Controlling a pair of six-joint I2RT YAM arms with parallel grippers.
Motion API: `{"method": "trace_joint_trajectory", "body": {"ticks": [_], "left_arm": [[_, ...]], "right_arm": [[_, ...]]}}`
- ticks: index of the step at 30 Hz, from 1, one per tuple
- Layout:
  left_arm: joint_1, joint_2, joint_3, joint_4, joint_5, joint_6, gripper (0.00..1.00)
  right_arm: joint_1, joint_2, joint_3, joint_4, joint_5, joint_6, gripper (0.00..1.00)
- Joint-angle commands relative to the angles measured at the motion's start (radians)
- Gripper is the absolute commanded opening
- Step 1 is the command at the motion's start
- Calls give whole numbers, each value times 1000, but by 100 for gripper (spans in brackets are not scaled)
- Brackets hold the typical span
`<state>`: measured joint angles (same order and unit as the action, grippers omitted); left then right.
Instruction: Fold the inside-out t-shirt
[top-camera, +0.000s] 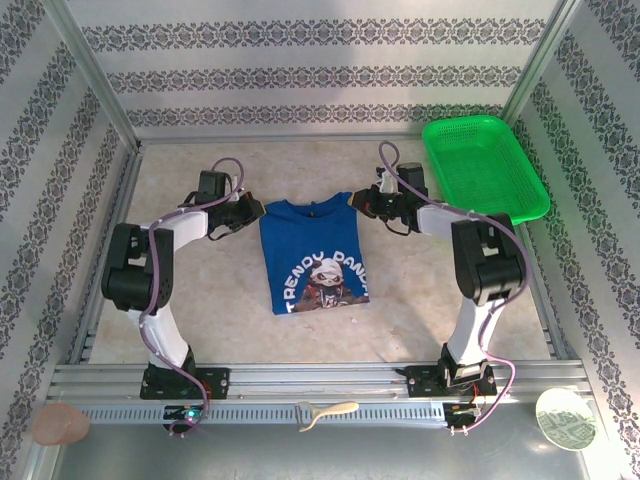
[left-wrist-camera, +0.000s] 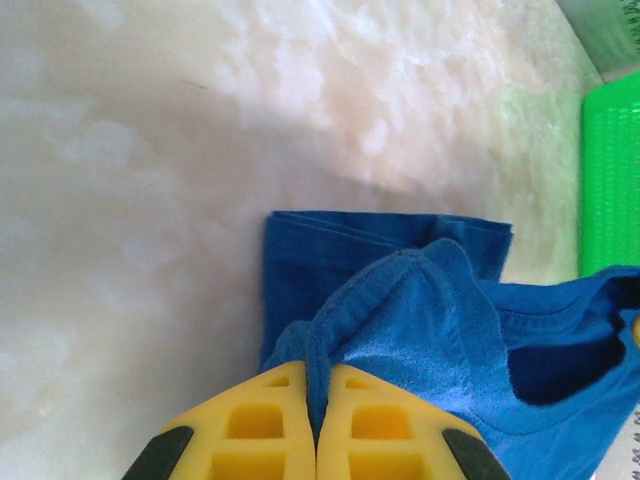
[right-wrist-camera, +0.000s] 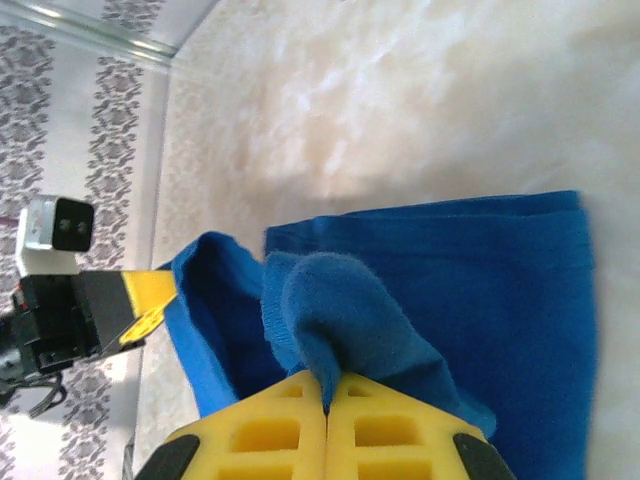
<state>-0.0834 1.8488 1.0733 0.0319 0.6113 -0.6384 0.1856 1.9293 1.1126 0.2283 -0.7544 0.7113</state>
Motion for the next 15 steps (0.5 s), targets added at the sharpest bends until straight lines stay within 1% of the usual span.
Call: {"method": "trace_joint_trajectory", "body": {"ticks": [1, 3, 5, 12, 13, 14, 15], "left_arm": [[32, 74, 35, 118, 13, -31, 0], [38, 120, 60, 151, 25, -45, 0], [38, 147, 77, 173, 24, -50, 0], [37, 199, 107, 226, 31, -70, 0], [38, 204, 109, 234, 32, -75, 0], [38, 214, 114, 229, 34, -78, 11], [37, 227, 124, 214, 38, -78, 25]], "right_arm": [[-15, 110, 76, 70, -11, 33, 0], [-23, 175, 113, 75, 0, 50, 0], [-29, 206, 122, 84, 20, 68, 0], [-42, 209, 111, 122, 48, 106, 0], [-41, 208, 116, 123, 49, 106, 6], [-42, 207, 126, 114, 53, 106, 26], [-41, 207, 134, 108, 51, 106, 41]]}}
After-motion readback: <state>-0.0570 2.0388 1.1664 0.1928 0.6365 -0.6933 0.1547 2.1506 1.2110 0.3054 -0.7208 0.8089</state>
